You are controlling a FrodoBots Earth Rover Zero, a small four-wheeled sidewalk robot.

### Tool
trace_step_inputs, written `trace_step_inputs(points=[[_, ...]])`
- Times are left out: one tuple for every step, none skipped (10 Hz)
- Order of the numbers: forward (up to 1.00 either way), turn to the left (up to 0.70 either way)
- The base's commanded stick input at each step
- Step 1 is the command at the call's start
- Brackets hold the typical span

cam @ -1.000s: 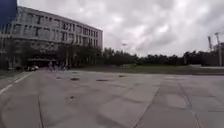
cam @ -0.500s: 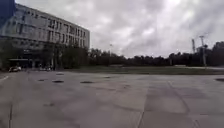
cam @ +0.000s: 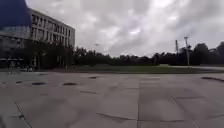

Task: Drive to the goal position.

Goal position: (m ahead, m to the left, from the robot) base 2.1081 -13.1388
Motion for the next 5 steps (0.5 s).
trace_step_inputs(points=[[0.70, -0.35], [0.70, -0.35], [0.70, -0.35], [0.70, -0.35], [0.70, -0.35]])
